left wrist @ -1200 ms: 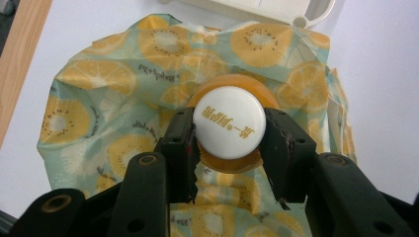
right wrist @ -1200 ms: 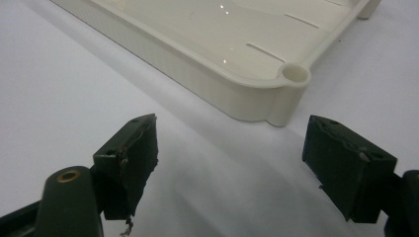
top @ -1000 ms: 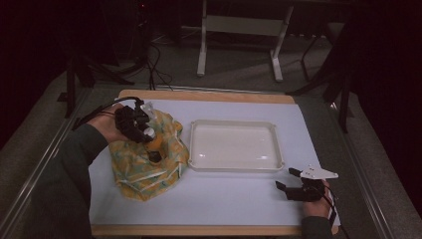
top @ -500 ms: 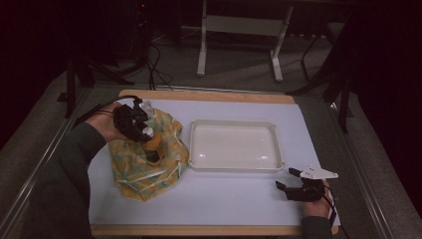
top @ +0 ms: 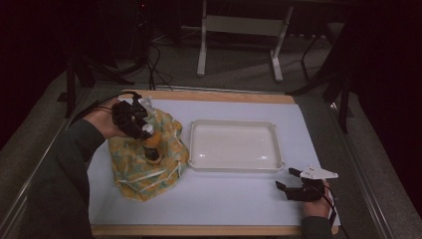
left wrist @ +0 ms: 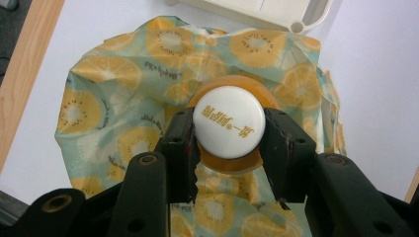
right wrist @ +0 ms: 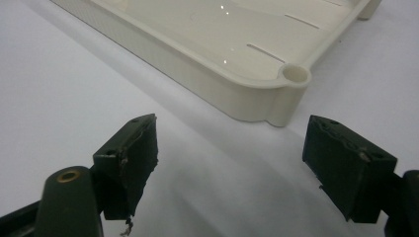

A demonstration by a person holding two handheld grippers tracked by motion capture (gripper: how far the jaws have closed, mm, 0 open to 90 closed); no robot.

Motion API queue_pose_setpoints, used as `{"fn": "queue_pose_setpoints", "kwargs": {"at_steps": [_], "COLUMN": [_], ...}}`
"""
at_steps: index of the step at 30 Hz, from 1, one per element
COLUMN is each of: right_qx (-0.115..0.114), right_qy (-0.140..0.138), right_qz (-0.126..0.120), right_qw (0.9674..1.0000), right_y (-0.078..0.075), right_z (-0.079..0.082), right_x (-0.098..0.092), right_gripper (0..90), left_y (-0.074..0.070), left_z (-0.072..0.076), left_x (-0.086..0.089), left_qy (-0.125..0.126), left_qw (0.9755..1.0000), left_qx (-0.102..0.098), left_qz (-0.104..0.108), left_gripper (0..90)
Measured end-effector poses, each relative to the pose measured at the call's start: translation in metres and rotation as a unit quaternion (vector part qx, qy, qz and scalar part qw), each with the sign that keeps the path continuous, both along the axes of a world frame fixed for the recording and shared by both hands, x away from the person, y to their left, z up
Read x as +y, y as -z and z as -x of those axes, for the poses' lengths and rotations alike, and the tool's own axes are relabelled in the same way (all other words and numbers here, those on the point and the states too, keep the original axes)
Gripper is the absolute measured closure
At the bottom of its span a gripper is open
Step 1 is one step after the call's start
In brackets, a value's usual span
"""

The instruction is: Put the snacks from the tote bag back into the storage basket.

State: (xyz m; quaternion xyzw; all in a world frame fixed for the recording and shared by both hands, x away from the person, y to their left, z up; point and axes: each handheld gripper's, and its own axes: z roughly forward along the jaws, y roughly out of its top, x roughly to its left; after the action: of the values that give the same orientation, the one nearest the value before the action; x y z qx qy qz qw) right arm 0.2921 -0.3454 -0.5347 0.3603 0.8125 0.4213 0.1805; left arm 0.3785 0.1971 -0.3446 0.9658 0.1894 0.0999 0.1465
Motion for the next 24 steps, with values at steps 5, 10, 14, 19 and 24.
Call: {"fn": "queue_pose_setpoints", "kwargs": {"at_steps": [5,10,14,19,24], "right_qx": [0.0,0.0,0.0,0.0,0.0], "right_qy": [0.0,0.0,0.0,0.0,0.0], "right_qz": [0.001,0.001,0.0,0.001,0.0], "right_qw": [1.0,1.0,1.0,1.0,1.0], "right_y": [0.0,0.0,0.0,0.0,0.0], "right_z": [0.0,0.0,0.0,0.0,0.0], "right_x": [0.0,0.0,0.0,0.0,0.0], "right_gripper": [20.9,20.9,20.9,20.9,20.9], "left_y": [0.0,-0.002,-0.003,-0.005,-0.011], "left_z": [-0.003,-0.005,-0.004,-0.004,-0.006], "left_x": [-0.002,-0.003,-0.005,-0.008,-0.009], "left_qy": [-0.014,-0.024,-0.033,-0.039,-0.039], "left_qw": [0.9999,0.9995,0.9993,0.9989,0.999], "left_qx": [-0.001,0.0,0.0,-0.004,-0.008], "left_qz": [-0.009,-0.018,-0.019,-0.026,-0.021], "left_gripper": [58.8,58.8,58.8,58.8,58.9]}}
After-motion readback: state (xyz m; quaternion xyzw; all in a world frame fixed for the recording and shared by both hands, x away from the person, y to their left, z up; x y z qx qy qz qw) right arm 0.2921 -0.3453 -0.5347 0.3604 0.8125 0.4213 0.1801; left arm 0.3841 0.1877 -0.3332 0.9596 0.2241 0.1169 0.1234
